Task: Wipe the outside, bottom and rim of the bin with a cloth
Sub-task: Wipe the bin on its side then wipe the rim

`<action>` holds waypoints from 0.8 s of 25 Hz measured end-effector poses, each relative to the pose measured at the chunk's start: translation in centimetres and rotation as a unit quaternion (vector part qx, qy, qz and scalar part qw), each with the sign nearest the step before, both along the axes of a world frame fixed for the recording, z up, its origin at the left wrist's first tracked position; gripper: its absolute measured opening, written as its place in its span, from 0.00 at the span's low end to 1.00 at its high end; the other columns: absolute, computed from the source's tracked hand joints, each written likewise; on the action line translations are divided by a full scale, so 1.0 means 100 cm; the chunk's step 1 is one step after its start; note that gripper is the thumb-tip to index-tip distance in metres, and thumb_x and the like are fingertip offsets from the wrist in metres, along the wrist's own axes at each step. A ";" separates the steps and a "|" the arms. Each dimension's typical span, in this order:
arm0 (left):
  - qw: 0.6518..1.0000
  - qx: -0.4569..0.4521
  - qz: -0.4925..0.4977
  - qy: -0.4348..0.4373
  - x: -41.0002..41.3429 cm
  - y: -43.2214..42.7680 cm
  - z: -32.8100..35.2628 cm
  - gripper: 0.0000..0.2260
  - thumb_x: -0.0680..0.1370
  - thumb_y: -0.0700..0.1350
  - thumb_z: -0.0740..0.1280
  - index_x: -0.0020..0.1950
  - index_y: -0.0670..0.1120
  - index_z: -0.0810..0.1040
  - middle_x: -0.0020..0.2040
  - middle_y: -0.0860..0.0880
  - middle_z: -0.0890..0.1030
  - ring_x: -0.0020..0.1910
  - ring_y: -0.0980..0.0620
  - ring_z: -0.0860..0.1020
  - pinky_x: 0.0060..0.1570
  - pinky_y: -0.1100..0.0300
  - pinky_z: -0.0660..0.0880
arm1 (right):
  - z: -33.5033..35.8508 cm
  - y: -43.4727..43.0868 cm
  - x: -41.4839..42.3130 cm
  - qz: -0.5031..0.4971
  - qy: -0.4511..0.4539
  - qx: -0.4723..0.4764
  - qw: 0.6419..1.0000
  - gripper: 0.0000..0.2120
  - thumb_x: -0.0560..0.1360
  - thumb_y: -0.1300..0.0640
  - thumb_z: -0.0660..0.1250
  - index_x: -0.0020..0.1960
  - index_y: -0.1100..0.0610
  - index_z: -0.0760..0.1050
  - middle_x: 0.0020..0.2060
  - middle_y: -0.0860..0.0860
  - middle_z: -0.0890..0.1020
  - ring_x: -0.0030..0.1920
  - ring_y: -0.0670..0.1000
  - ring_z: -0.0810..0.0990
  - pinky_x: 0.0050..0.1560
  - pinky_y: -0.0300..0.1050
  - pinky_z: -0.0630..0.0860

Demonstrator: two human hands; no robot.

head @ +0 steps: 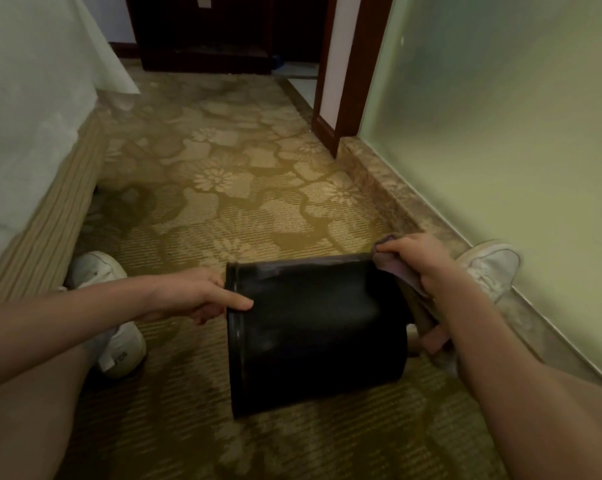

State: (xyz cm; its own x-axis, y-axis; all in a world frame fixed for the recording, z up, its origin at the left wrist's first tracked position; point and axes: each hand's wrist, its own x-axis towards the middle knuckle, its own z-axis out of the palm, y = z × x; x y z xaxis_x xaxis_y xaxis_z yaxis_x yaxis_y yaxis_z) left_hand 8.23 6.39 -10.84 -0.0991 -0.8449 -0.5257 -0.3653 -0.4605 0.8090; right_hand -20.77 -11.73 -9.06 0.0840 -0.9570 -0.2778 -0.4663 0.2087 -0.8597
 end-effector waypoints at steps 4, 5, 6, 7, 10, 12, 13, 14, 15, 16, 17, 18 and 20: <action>0.997 -0.048 -0.022 -0.050 -0.004 -0.003 0.002 0.20 0.63 0.60 0.77 0.29 0.43 0.79 0.25 0.51 0.73 0.26 0.55 0.71 0.30 0.64 0.66 | -0.016 -0.006 -0.001 -0.006 -0.027 -0.112 0.993 0.06 0.73 0.58 0.73 0.45 0.61 0.80 0.36 0.55 0.82 0.37 0.49 0.80 0.36 0.41 0.76; 0.996 -0.061 -0.018 -0.065 -0.007 -0.003 -0.001 0.19 0.65 0.58 0.77 0.30 0.43 0.80 0.26 0.52 0.76 0.26 0.57 0.73 0.29 0.65 0.67 | -0.018 -0.006 -0.001 0.001 -0.012 -0.144 0.990 0.06 0.73 0.56 0.72 0.43 0.58 0.79 0.36 0.53 0.82 0.37 0.49 0.80 0.38 0.43 0.75; 0.994 -0.076 -0.020 -0.080 -0.011 -0.003 -0.005 0.18 0.67 0.58 0.76 0.32 0.43 0.81 0.28 0.53 0.78 0.28 0.57 0.76 0.29 0.65 0.70 | -0.024 -0.005 -0.002 0.002 0.001 -0.172 0.985 0.06 0.73 0.54 0.72 0.41 0.56 0.78 0.36 0.52 0.81 0.38 0.50 0.80 0.39 0.46 0.75; 0.991 -0.090 -0.035 -0.090 -0.015 -0.001 -0.011 0.18 0.67 0.59 0.75 0.33 0.43 0.82 0.31 0.51 0.81 0.32 0.57 0.79 0.33 0.61 0.74 | -0.029 -0.002 -0.002 -0.001 0.024 -0.195 0.980 0.07 0.73 0.53 0.72 0.40 0.53 0.77 0.35 0.50 0.81 0.39 0.50 0.79 0.40 0.47 0.74; 0.990 -0.096 -0.046 -0.092 -0.029 0.002 -0.024 0.14 0.68 0.56 0.76 0.28 0.48 0.82 0.35 0.51 0.84 0.36 0.58 0.80 0.39 0.61 0.76 | -0.040 0.018 0.015 -0.054 0.150 -0.231 0.960 0.08 0.76 0.46 0.67 0.45 0.50 0.75 0.44 0.48 0.80 0.47 0.52 0.79 0.44 0.48 0.72; 0.992 -0.086 -0.035 -0.082 -0.032 0.000 -0.026 0.16 0.71 0.49 0.75 0.23 0.51 0.78 0.26 0.58 0.79 0.27 0.65 0.75 0.31 0.72 0.69 | -0.044 0.040 0.032 -0.044 0.203 -0.279 0.938 0.09 0.77 0.45 0.65 0.50 0.49 0.75 0.59 0.48 0.76 0.60 0.52 0.74 0.49 0.51 0.72; 0.992 -0.090 -0.032 -0.081 -0.034 -0.002 -0.027 0.18 0.72 0.47 0.74 0.22 0.51 0.77 0.23 0.59 0.77 0.24 0.66 0.73 0.28 0.74 0.66 | -0.044 0.054 0.041 -0.022 0.207 -0.312 0.927 0.09 0.76 0.46 0.65 0.50 0.50 0.75 0.64 0.47 0.72 0.65 0.51 0.70 0.49 0.51 0.71; 0.991 -0.095 -0.028 -0.085 -0.034 -0.003 -0.027 0.19 0.72 0.45 0.74 0.21 0.51 0.75 0.21 0.59 0.75 0.22 0.66 0.72 0.26 0.75 0.64 | -0.045 0.069 0.051 0.007 0.206 -0.349 0.914 0.08 0.76 0.47 0.67 0.50 0.50 0.76 0.65 0.46 0.70 0.67 0.50 0.67 0.48 0.50 0.71; 0.991 -0.099 -0.028 -0.085 -0.034 -0.003 -0.029 0.20 0.72 0.44 0.74 0.21 0.50 0.75 0.20 0.59 0.73 0.21 0.66 0.71 0.26 0.74 0.63 | -0.046 0.086 0.064 0.040 0.200 -0.381 0.902 0.08 0.75 0.48 0.68 0.49 0.51 0.76 0.64 0.46 0.71 0.67 0.48 0.67 0.46 0.47 0.72; 0.991 -0.102 -0.029 -0.079 -0.033 -0.002 -0.030 0.19 0.72 0.43 0.74 0.22 0.50 0.75 0.20 0.59 0.74 0.21 0.65 0.70 0.26 0.74 0.63 | -0.049 0.105 0.077 0.076 0.185 -0.407 0.891 0.07 0.74 0.48 0.69 0.48 0.51 0.77 0.62 0.46 0.72 0.65 0.47 0.68 0.44 0.44 0.73; 0.992 -0.105 -0.032 -0.062 -0.033 0.000 -0.032 0.16 0.72 0.41 0.74 0.25 0.50 0.77 0.22 0.58 0.76 0.23 0.65 0.72 0.28 0.73 0.65 | -0.053 0.122 0.090 0.119 0.164 -0.431 0.879 0.07 0.73 0.49 0.69 0.48 0.51 0.77 0.59 0.46 0.74 0.62 0.47 0.69 0.43 0.40 0.71; 0.992 -0.111 -0.038 -0.048 -0.034 0.001 -0.034 0.13 0.72 0.39 0.74 0.29 0.49 0.79 0.25 0.57 0.78 0.26 0.65 0.74 0.31 0.72 0.68 | -0.057 0.137 0.101 0.167 0.142 -0.455 0.863 0.08 0.72 0.50 0.68 0.48 0.52 0.77 0.57 0.46 0.75 0.60 0.46 0.70 0.43 0.36 0.69; 0.991 -0.120 -0.040 -0.040 -0.035 0.002 -0.033 0.10 0.72 0.38 0.74 0.31 0.47 0.81 0.27 0.55 0.80 0.29 0.64 0.76 0.33 0.71 0.69 | -0.058 0.139 0.106 0.238 0.132 -0.486 0.830 0.08 0.72 0.51 0.67 0.48 0.54 0.77 0.54 0.48 0.76 0.56 0.46 0.72 0.42 0.34 0.67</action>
